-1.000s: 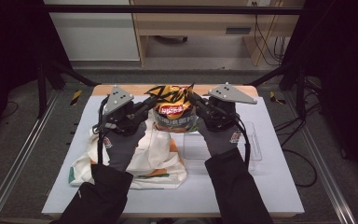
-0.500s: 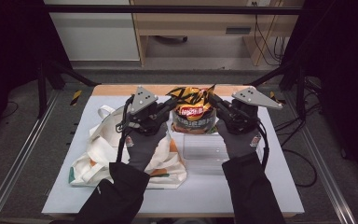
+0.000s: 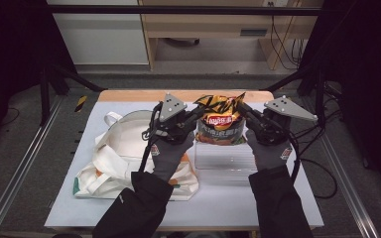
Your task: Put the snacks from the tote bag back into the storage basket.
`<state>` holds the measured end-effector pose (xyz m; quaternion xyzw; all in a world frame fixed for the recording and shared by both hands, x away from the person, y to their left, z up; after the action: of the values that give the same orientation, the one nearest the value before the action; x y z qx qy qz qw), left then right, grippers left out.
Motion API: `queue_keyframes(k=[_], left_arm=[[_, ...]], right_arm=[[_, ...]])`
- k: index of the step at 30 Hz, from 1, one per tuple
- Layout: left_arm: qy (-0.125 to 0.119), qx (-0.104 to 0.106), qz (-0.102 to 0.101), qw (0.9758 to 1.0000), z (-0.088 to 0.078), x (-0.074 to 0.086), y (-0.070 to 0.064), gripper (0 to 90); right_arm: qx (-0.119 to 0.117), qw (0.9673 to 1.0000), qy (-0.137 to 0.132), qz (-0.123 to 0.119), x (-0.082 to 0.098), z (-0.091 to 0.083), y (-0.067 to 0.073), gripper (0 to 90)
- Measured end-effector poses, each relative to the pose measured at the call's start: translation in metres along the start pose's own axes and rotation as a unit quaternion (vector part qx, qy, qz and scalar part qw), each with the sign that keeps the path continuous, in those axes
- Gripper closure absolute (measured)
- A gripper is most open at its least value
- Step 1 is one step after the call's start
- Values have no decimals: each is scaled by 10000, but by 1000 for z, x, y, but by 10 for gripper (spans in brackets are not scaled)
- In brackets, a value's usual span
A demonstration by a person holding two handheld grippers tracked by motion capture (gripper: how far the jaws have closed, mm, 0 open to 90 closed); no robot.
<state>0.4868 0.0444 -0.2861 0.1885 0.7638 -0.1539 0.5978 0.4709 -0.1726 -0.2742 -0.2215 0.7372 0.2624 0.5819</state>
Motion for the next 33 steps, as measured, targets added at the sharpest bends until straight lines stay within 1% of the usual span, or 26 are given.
queue_keyframes(k=[6, 10, 16, 24, 28, 30, 33], left_arm=[[72, 54, 28, 10000, 12, 6, -7, 900], [154, 51, 78, 9998, 19, 12, -11, 900], [282, 44, 155, 9995, 28, 25, -16, 900], [420, 18, 173, 9990, 37, 40, -14, 900], [447, 14, 145, 9989, 39, 46, -12, 900], [466, -5, 132, 9988, 39, 48, -11, 900], [506, -34, 137, 9986, 41, 52, -9, 900]], right_arm=[[86, 9999, 47, 31, 7, -3, -10, 900], [141, 9998, 102, 95, 16, -2, -18, 900], [178, 9995, 184, 192, 31, -1, -27, 900], [179, 9990, 310, 263, 48, 6, -33, 900], [167, 9987, 375, 298, 51, 10, -33, 900], [170, 9987, 405, 267, 53, 11, -33, 900], [128, 9984, 456, 312, 57, 15, -35, 900]])
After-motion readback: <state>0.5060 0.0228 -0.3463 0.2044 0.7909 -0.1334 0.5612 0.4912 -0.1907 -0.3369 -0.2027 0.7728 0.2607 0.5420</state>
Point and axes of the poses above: each handheld gripper's, and its own axes: z roughly forward along the jaws, x roughly out of its underside, y roughly to its left, the point moved 2 cm from there along z, roughly forward along the jaws, and after that the axes turned 14 degrees about -x, right-handed, at the moved point
